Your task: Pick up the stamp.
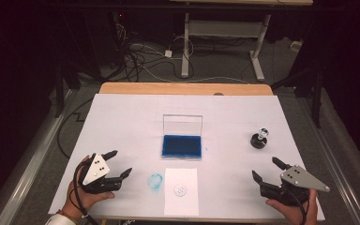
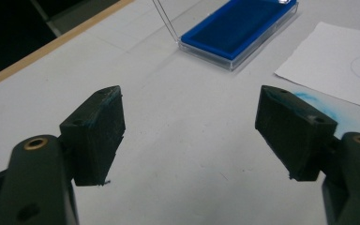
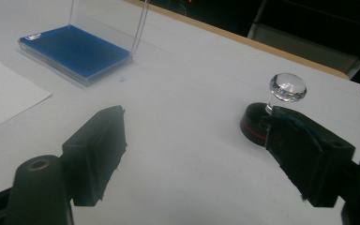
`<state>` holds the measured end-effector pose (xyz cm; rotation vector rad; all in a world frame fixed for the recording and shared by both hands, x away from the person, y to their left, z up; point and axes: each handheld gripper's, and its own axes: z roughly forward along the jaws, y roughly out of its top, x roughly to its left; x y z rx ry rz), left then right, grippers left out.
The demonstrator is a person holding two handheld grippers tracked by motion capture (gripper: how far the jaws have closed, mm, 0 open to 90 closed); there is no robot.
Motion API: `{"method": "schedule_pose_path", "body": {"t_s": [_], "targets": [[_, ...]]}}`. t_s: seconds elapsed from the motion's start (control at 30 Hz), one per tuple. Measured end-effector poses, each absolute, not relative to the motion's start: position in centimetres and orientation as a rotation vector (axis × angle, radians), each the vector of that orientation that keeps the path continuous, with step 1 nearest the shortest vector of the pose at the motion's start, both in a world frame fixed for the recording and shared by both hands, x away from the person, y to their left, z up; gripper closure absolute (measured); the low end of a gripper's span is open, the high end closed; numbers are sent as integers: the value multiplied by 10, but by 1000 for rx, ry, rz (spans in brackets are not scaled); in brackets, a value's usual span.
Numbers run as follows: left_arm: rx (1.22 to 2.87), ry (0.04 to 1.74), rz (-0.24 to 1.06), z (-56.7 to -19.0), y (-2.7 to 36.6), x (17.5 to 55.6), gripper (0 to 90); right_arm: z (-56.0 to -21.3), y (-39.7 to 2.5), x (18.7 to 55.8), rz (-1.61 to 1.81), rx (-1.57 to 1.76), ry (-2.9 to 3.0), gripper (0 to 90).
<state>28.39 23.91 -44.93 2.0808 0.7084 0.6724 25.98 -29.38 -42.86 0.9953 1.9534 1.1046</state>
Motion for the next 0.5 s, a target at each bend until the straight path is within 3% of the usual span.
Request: {"method": "schedule_pose_path", "body": {"t_s": [0.5], "targets": [[2149, 694, 630, -457, 239, 285, 235, -427, -309, 280, 1027, 1079, 1951, 221]]}}
